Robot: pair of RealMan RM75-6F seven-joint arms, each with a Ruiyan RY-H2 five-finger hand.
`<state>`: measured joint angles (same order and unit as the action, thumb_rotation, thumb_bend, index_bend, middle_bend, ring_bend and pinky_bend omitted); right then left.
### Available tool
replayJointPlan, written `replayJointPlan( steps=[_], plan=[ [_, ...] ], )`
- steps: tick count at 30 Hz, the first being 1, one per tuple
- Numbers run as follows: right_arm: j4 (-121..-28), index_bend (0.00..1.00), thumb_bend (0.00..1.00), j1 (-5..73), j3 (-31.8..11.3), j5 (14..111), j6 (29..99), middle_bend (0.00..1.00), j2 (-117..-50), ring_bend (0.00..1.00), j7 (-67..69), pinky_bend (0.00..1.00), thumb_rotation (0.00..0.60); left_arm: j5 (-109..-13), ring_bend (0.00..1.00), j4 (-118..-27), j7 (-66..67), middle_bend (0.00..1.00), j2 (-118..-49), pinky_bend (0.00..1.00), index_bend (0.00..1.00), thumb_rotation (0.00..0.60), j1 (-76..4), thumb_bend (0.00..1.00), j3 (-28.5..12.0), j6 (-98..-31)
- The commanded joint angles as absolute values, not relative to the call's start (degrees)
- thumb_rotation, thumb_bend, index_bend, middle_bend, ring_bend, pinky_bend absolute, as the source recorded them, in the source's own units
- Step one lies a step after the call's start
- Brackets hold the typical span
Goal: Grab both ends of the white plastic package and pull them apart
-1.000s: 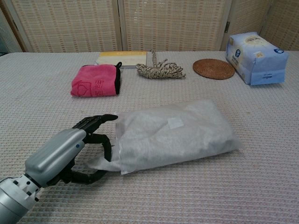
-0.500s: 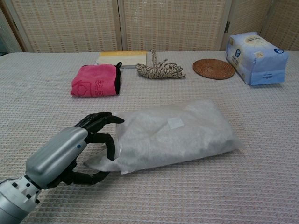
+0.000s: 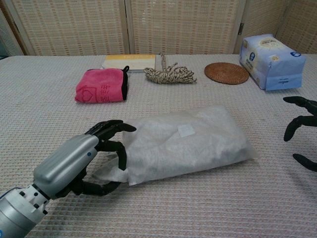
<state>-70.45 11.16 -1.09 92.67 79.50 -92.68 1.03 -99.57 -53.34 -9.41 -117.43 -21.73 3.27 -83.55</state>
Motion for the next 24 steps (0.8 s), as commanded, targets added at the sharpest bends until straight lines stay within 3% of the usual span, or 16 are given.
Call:
replayJointPlan(
  steps=[1,24],
  plan=[
    [-67.1,0.43,0.32,11.5,-1.4,91.6,79.0,0.0,-96.1,0.0,3.7,0.0,0.6,-99.4,0.0,-53.7,-9.0,0.18,-117.2,0.05,0.77,0.594,-22.0,0.56,3.1,-83.4],
    [-55.0,0.46,0.36,12.8,-2.0,90.9,80.5,0.0,-107.9,0.0,14.5,0.0,0.6,-97.8,0.0,-52.6,-9.3,0.18,-117.2,0.05,0.76,0.596,-23.4,0.54,1.7,-82.5]
  ],
)
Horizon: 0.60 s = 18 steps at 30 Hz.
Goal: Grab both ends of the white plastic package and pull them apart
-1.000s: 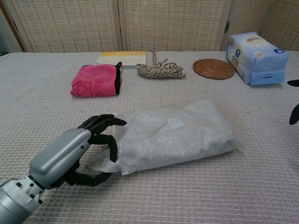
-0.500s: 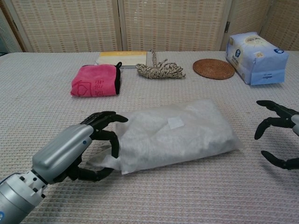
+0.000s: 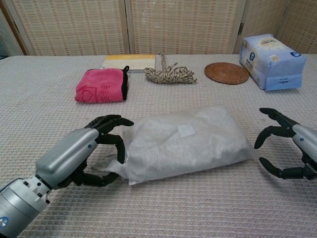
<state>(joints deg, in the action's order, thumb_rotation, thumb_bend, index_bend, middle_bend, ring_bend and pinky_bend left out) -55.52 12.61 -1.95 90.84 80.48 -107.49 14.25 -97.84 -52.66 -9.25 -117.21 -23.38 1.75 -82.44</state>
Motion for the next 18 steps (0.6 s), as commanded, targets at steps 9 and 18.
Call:
replayJointPlan(
  steps=[9,18],
  plan=[
    [-51.6,0.46,0.38,13.5,-2.3,90.0,79.7,0.0,-110.3,0.0,15.3,0.0,0.6,-97.3,0.0,-52.2,-9.6,0.18,-117.1,0.05,0.76,0.595,-24.0,0.55,1.3,-82.4],
    [-49.3,0.47,0.38,14.0,-2.5,89.5,79.5,0.0,-111.8,0.0,16.9,0.0,0.6,-96.8,0.0,-51.6,-9.9,0.18,-117.0,0.05,0.76,0.595,-24.2,0.55,1.1,-82.2]
  ],
)
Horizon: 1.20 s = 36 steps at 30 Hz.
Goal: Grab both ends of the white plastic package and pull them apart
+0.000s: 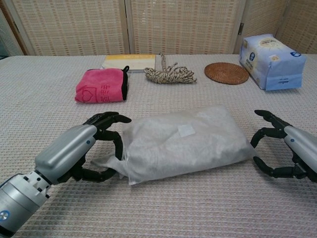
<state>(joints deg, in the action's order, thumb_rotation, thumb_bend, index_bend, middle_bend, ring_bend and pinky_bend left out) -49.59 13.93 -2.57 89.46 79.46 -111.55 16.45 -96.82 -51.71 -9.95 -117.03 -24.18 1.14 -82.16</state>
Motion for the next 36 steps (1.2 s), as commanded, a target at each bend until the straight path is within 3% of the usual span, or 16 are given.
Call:
replayJointPlan(
  steps=[1,22,36],
  plan=[
    [-49.2,0.48,0.39,14.1,-2.5,89.5,79.5,0.0,-111.9,0.0,17.2,0.0,0.6,-96.8,0.0,-51.6,-10.0,0.18,-117.1,0.05,0.76,0.594,-24.3,0.55,1.1,-82.2],
    [-48.5,0.66,0.57,14.3,-3.2,89.1,81.5,0.03,-112.2,0.0,20.2,0.0,0.6,-96.1,0.0,-50.6,-10.3,0.18,-116.6,0.05,0.76,0.596,-24.9,0.57,0.5,-82.5],
    [-52.1,0.71,0.59,13.6,-6.1,86.8,83.7,0.06,-106.5,0.0,21.0,0.0,0.6,-95.8,0.0,-50.3,-9.0,0.18,-111.6,0.05,0.76,0.593,-25.4,0.57,-1.2,-85.0]
  ],
)
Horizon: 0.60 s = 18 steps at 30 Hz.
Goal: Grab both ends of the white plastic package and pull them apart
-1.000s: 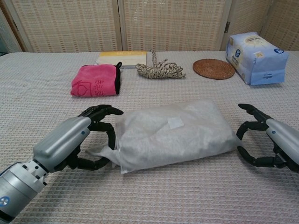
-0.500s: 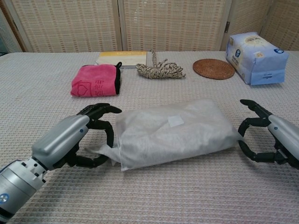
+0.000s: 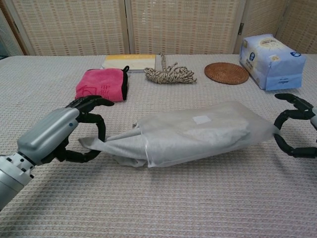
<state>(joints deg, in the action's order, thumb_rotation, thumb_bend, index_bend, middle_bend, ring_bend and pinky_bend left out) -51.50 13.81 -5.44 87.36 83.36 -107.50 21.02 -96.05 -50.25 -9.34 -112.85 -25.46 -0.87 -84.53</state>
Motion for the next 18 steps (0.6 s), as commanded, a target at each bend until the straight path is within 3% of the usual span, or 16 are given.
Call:
replayJointPlan(
  steps=[1,18],
  plan=[
    [-52.4,0.71,0.59,13.5,-6.4,86.6,83.9,0.06,-106.1,0.0,20.9,0.0,0.6,-95.7,0.0,-50.4,-9.0,0.18,-111.0,0.05,0.76,0.594,-25.3,0.57,-1.4,-85.4],
    [-59.1,0.72,0.59,11.9,-10.1,84.1,87.6,0.07,-95.7,0.0,14.8,0.0,0.6,-90.6,0.0,-53.3,-11.2,0.18,-98.4,0.05,0.75,0.594,-19.8,0.56,-3.4,-88.7]
  ],
)
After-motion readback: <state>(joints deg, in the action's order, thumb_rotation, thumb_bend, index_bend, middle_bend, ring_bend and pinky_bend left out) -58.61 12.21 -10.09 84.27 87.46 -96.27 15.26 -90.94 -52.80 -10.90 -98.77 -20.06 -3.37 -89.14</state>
